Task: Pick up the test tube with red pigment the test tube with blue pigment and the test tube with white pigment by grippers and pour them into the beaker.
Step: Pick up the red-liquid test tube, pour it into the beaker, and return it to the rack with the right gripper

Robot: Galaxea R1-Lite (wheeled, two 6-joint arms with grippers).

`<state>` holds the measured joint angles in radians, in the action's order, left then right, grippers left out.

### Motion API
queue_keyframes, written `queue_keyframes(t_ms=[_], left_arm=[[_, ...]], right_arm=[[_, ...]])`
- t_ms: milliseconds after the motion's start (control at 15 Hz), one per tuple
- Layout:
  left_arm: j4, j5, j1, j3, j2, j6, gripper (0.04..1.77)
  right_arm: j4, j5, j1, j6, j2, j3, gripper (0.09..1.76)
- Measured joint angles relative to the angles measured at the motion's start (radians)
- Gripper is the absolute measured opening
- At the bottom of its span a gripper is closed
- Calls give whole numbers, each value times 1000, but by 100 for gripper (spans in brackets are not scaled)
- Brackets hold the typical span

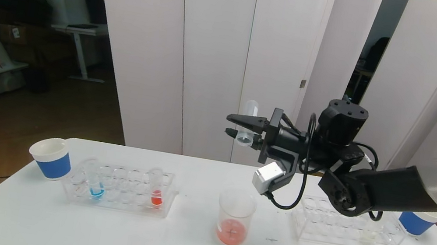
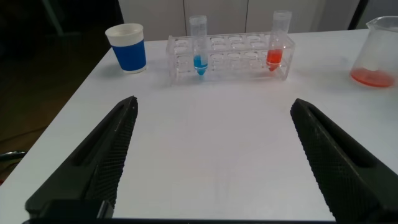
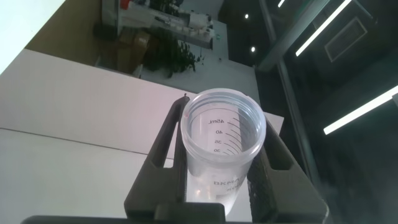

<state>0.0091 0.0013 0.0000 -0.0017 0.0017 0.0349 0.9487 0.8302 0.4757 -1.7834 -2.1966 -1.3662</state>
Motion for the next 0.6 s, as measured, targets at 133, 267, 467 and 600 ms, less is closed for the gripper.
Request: queue_keyframes(t_ms=[133,267,467,600], left_arm=[[0,0,0,0,0,0,175],[0,0,0,0,0,0,175],[0,0,0,0,0,0,175],[0,0,0,0,0,0,175]], right_arm=[[-3,-62,1,43,20,5,60],[-1,-203,0,133,36,11,60],[4,-449,3,324,53,14,60],[6,-621,11,413,62,12,60]])
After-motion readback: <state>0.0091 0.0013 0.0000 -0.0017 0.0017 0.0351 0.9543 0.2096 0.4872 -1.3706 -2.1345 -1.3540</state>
